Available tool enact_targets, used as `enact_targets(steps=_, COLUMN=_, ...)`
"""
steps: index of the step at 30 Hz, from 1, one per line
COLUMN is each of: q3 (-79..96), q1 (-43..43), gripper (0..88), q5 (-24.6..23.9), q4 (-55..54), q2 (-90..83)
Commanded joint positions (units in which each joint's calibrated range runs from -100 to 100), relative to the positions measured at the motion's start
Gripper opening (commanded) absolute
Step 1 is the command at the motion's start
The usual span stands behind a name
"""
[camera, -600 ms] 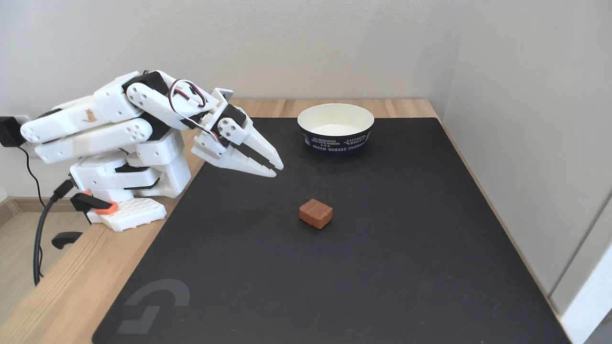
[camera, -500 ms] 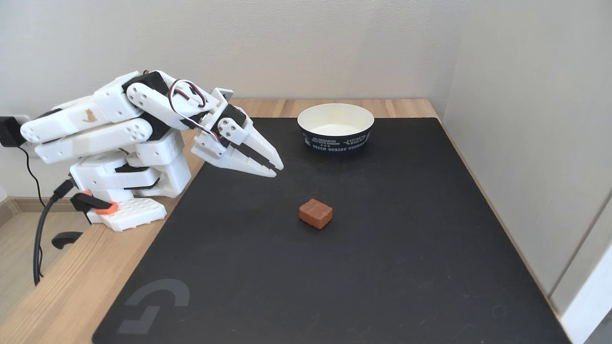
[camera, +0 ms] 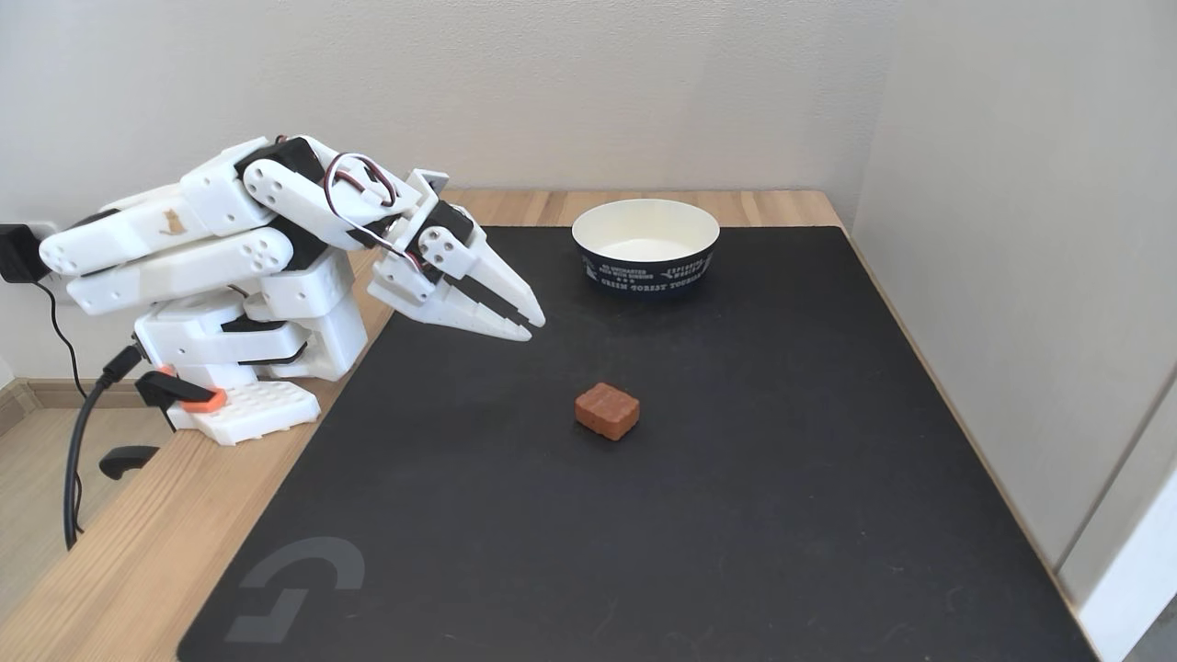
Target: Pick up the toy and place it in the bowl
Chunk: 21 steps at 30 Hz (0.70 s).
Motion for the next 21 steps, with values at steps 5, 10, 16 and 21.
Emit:
enact_targets(steps=5, q3=0.3, q1=0.5, gripper=2.6, q5=-0.1, q4=-0.4, q2=-0.4)
enact_targets(steps=10, q3=0.3, q1=0.5, gripper=2.6, q5=-0.1, q4=-0.4, q2=-0.4)
enact_targets(steps=16, q3=0.3, q1=0.5, gripper=2.6, q5=0.0, q4=-0.4, q2=-0.4)
enact_targets(steps=21, q3=0.4, q1=0.4, gripper=2.6, q5=-0.1, q4=-0.5, q2=-0.4)
